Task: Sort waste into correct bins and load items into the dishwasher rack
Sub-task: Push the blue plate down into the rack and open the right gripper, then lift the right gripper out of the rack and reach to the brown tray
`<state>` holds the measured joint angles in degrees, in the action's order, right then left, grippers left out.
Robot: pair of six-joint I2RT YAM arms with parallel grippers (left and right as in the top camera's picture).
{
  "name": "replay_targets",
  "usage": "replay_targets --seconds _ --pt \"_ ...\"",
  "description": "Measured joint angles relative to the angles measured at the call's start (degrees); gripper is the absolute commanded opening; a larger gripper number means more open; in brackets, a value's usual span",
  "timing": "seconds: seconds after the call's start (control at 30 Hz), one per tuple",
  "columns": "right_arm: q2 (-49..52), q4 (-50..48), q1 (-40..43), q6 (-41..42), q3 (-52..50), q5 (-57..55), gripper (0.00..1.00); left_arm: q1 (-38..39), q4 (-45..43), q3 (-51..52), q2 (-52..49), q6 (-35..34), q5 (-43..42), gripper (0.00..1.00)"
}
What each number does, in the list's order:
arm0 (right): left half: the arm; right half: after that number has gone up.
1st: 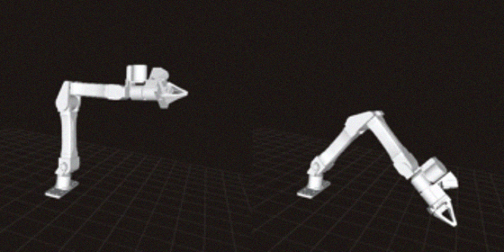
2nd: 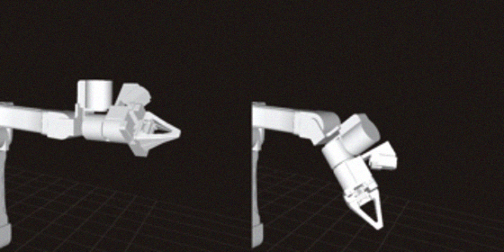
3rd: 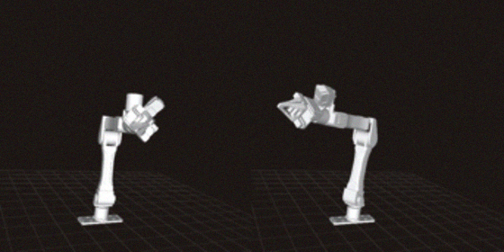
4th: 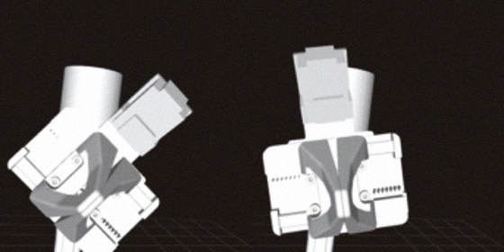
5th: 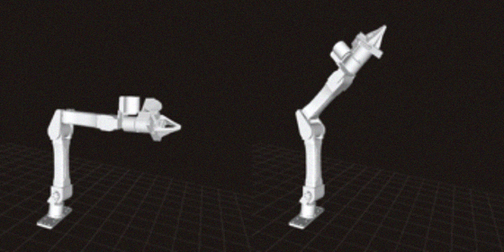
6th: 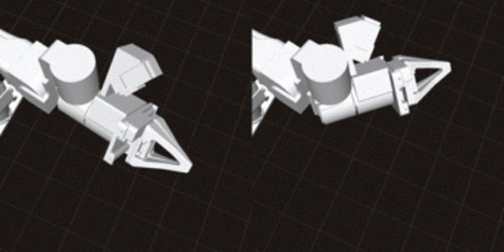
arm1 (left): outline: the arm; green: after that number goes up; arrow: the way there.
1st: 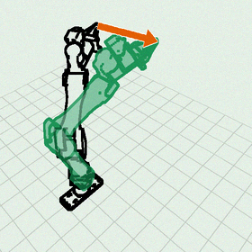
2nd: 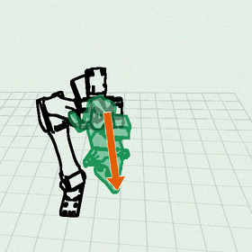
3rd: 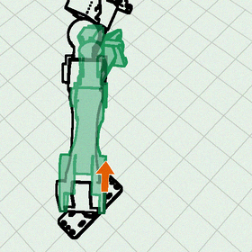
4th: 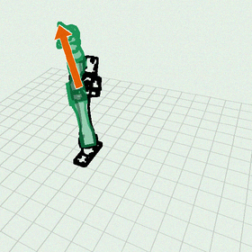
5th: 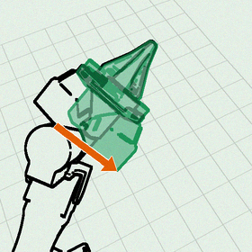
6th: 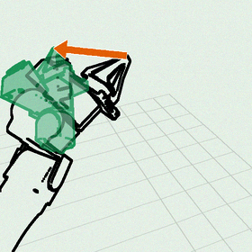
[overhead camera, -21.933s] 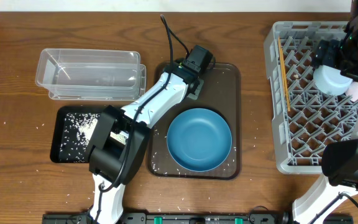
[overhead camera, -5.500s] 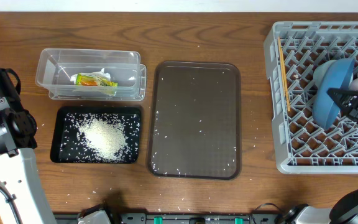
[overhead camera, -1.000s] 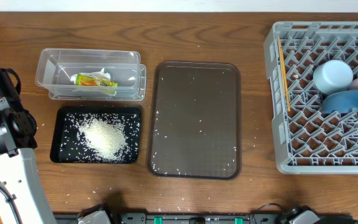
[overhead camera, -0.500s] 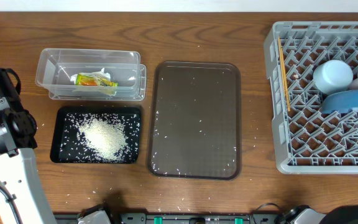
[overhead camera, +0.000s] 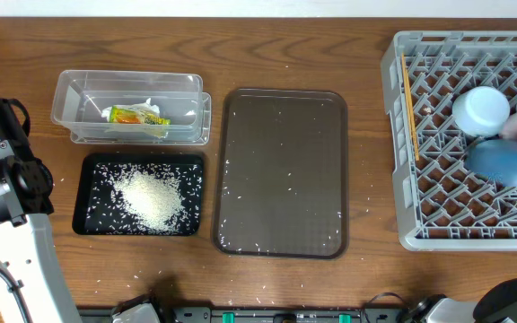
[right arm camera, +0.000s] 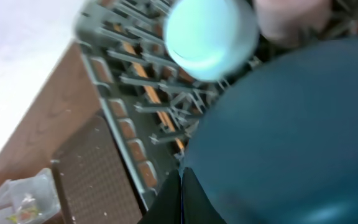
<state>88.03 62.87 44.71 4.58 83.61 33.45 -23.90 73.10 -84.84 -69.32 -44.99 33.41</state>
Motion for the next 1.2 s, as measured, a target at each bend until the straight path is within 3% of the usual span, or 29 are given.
replay_targets --seconds 0.53,0.63,0.7,0.77,0.97,1.03,1.07,1.2 --pt "-0.02 4.02 0.00 0.09 0.00 -1.66 0.03 0.00 0.00 0.00 0.00 0.00 0.00 0.91" --pt "-0.02 5.92 -0.11 -3.10 0.00 3.58 0.18 0.00 0.00 0.00 0.00 0.00 0.00 0.91" --pt "-0.02 8.33 -0.70 -6.47 0.00 7.61 0.40 0.00 0.00 0.00 0.00 0.00 0.00 0.90" --pt "-0.02 11.21 -2.25 -10.64 0.00 10.88 0.55 0.00 0.00 0.00 0.00 0.00 0.00 0.91" --pt "-0.02 17.62 -11.78 -19.50 0.02 13.92 0.72 0.00 0.00 0.00 0.00 0.00 -0.02 0.91" --pt "-0.02 17.81 -16.76 -21.18 0.02 13.57 0.94 -0.02 0.00 0.00 0.00 0.00 0.00 0.91" --pt "-0.02 17.79 -18.95 -21.44 0.02 13.25 0.99 0.00 0.00 0.00 0.00 0.00 -0.02 0.91" --pt "-0.02 15.37 -29.09 -19.82 0.02 8.96 0.99 0.00 0.00 0.00 0.00 0.00 0.00 0.91"
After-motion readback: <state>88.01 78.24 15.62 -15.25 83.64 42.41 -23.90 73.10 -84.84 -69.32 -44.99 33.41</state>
